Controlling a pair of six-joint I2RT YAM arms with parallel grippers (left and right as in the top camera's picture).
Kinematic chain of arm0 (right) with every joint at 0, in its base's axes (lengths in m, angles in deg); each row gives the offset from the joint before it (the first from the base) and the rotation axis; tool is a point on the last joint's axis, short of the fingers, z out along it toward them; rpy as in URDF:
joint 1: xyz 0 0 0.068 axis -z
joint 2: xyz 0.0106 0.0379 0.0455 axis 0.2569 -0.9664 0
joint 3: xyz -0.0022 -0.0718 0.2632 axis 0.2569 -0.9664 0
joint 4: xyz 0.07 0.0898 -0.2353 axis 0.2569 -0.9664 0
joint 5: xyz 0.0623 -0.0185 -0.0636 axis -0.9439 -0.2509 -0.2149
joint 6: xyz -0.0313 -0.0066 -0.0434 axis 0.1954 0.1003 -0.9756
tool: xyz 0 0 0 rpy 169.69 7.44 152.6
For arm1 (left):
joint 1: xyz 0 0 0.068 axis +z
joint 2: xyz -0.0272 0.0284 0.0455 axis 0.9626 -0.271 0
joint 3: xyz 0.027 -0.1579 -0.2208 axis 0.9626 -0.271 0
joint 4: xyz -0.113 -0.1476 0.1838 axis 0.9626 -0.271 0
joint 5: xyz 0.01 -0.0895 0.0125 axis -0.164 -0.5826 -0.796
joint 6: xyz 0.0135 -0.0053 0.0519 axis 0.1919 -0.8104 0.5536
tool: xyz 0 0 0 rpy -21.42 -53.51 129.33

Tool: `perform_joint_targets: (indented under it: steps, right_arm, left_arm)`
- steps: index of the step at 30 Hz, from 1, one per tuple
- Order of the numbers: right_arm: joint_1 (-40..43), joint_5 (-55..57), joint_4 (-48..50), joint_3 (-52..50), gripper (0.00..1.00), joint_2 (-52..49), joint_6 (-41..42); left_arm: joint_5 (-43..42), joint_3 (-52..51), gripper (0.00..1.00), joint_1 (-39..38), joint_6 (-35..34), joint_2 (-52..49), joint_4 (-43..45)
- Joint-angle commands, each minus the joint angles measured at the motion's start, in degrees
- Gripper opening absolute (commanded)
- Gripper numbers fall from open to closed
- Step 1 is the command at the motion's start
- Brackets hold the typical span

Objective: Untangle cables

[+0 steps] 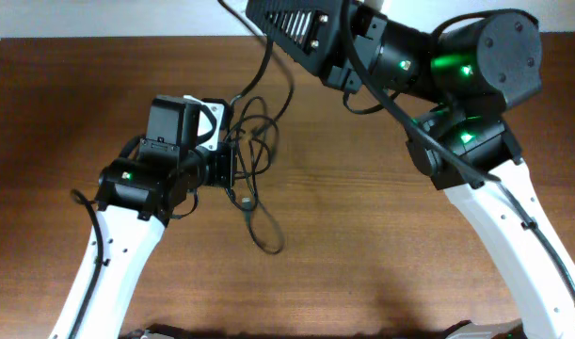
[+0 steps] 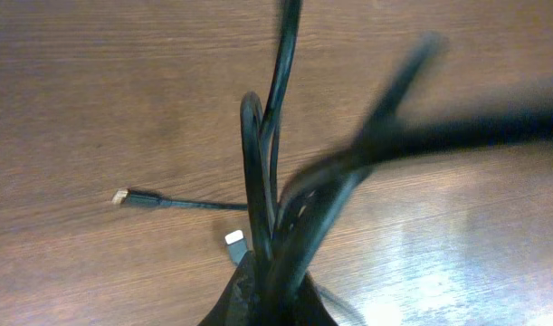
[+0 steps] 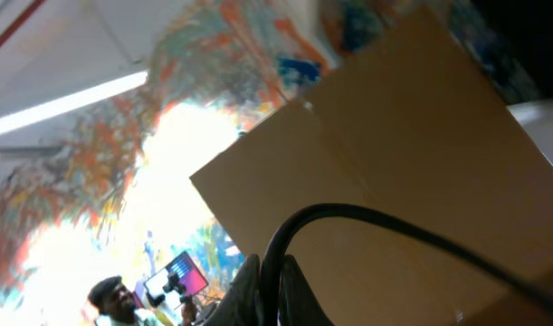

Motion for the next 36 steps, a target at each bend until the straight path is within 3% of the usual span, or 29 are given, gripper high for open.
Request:
perform_joint_targets:
  steps: [1, 6, 8, 10, 17, 20, 24, 28, 31, 36]
  right_arm:
    - [1.70, -0.31, 5.66, 1.33, 0.04, 1.14, 0.57]
    - [11.93, -0.33, 6.80, 1.33, 0.04, 1.22, 0.57]
    - [16.57, -1.33, 6.80, 1.33, 0.04, 1.25, 0.57]
    - [22.08, -3.98, 6.49, 1.33, 0.04, 1.25, 0.55]
    - [36.20, -8.00, -0.39, 1.31, 0.04, 1.11, 0.20]
    - [42.62, -8.85, -11.61, 1.31, 0.04, 0.90, -8.83]
    - [49.94, -8.02, -34.49, 1.31, 0.04, 0.90, -35.78]
    - [55.23, 6.32, -51.45, 1.31, 0.04, 0.90, -55.43]
    - [59.76, 16.81, -56.06, 1.31, 0.04, 0.90, -60.24]
    - [70.71, 22.71, -55.89, 1.31, 0.04, 0.90, -68.30]
  left_arm:
    - [7.85, 0.48, 0.00, 0.11, 0.09, -0.33, -2.62]
    - [16.68, 0.48, 0.00, 1.20, 0.02, -0.39, -2.91]
    - [17.03, 0.48, 0.26, 2.89, 0.02, -0.39, -2.89]
    - [16.52, 0.48, 0.35, 3.89, -0.15, -0.37, -3.30]
    - [13.46, 0.48, 0.34, 3.89, -0.15, -0.37, -3.52]
    - [8.68, 0.48, 0.34, 3.87, -0.13, -0.37, -4.11]
    - [4.28, 0.50, 0.36, 3.87, -0.13, -0.37, -4.31]
    - [-0.50, 0.50, 0.37, 3.87, -0.13, -0.37, -3.58]
    - [-5.73, 0.50, 0.38, 3.87, -0.15, -0.35, -1.16]
    - [-7.52, 0.52, 0.37, 3.41, -0.15, -0.26, -0.79]
